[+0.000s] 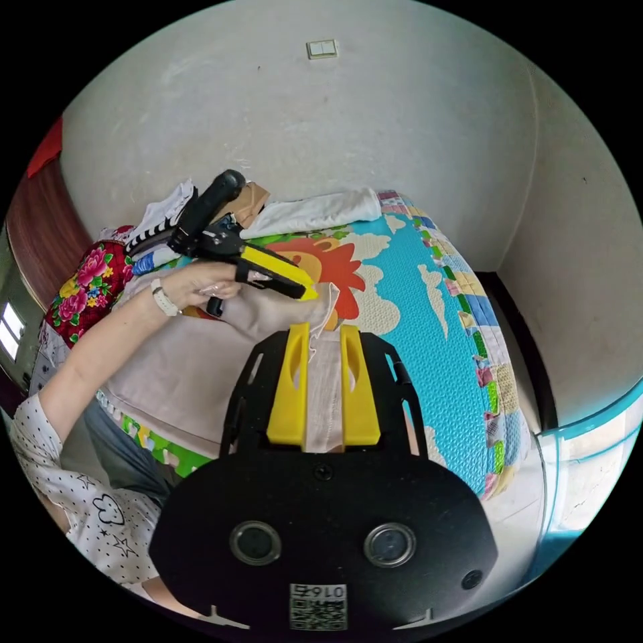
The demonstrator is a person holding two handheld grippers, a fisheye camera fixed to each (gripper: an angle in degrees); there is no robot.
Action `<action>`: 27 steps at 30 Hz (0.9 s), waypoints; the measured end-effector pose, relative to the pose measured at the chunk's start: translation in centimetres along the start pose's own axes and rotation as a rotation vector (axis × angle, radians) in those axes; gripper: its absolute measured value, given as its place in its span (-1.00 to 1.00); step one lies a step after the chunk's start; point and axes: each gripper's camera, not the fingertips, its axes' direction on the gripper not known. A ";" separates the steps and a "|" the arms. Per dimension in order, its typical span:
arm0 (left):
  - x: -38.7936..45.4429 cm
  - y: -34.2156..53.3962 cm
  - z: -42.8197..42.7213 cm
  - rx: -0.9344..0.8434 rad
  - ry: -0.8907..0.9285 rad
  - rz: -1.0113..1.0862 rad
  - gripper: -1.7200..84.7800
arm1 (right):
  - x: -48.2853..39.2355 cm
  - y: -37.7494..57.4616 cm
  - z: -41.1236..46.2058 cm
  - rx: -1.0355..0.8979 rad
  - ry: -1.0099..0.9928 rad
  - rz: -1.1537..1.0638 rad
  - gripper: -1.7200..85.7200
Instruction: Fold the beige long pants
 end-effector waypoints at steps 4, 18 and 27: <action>-1.8 1.1 -2.8 0.169 0.053 -0.084 -0.98 | 0.5 0.3 -0.2 0.030 -0.069 -0.006 -0.79; 0.2 4.8 -16.0 0.441 0.003 0.039 -0.98 | -5.3 -3.4 2.9 0.095 -0.087 -0.015 -0.75; 2.0 3.9 -17.5 0.410 -0.045 0.101 -0.98 | -11.4 -4.5 1.0 0.348 0.073 -0.146 -0.74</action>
